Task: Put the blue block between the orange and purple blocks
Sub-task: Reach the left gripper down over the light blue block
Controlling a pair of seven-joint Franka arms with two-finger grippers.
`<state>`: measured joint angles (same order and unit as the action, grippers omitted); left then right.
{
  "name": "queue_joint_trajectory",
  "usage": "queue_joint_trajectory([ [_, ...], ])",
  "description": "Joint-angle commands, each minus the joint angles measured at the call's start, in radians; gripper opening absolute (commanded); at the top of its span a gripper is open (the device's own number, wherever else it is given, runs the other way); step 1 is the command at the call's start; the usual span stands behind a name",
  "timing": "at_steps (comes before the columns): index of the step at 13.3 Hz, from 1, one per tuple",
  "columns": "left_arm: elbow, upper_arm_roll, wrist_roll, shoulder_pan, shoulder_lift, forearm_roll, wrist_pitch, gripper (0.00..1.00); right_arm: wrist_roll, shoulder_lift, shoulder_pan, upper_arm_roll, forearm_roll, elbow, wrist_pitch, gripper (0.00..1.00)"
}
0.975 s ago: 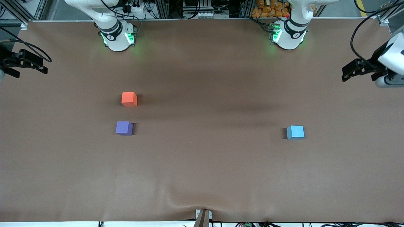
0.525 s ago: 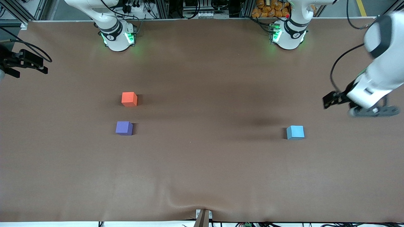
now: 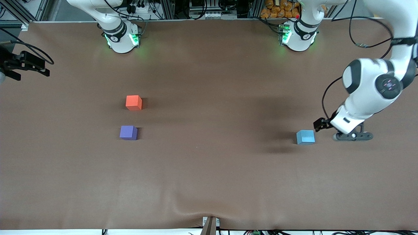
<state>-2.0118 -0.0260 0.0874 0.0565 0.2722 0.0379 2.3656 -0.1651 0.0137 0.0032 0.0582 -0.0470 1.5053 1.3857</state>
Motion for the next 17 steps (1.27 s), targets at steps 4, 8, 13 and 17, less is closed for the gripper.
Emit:
queue_joint_trajectory([
  [4,-0.027,-0.002,0.018,0.011,0.094,0.007,0.122,1.0,-0.005,-0.006,0.012,0.009,-0.011,-0.016,-0.013,1.0],
  [8,-0.025,-0.023,0.018,0.009,0.162,0.007,0.196,1.0,-0.005,-0.006,0.009,0.009,-0.011,-0.016,-0.013,1.0],
  [13,-0.024,-0.037,0.015,0.008,0.205,0.007,0.215,1.0,-0.005,-0.006,0.009,0.009,-0.011,-0.014,-0.016,1.0],
  [17,-0.024,-0.035,-0.002,0.0,0.219,0.008,0.228,1.0,-0.005,-0.006,0.012,0.009,-0.011,-0.014,-0.017,1.0],
])
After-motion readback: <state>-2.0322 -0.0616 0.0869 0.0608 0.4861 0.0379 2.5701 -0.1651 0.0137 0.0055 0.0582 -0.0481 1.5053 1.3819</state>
